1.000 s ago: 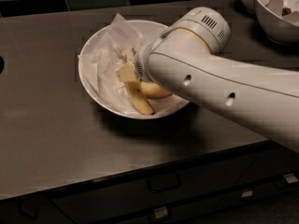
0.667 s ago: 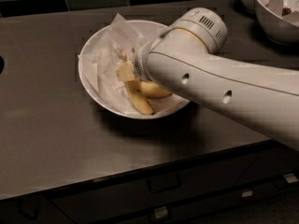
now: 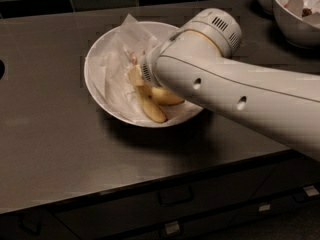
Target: Pick banana from white bowl
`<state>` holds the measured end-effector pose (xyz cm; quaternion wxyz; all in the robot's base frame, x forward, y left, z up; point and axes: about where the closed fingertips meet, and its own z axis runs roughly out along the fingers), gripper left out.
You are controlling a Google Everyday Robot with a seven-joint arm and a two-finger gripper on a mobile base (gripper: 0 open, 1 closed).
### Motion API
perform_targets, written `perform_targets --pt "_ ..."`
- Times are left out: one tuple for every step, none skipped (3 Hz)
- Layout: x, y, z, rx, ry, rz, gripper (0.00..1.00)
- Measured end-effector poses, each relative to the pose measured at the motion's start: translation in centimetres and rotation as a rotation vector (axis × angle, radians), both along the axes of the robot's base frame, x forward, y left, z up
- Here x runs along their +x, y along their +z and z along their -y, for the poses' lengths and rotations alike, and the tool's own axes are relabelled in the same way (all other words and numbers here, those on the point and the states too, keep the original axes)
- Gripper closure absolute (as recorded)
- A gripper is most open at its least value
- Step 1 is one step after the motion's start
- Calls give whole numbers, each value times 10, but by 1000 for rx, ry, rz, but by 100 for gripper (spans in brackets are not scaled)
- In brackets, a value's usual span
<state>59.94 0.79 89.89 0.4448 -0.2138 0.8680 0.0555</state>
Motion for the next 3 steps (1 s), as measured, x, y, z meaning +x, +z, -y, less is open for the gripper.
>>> perform_targets --pt "1 -1 -2 0 3 -4 61" --pt "2 -1 -4 10 12 -8 68" --pt "2 -1 -4 10 12 -8 87"
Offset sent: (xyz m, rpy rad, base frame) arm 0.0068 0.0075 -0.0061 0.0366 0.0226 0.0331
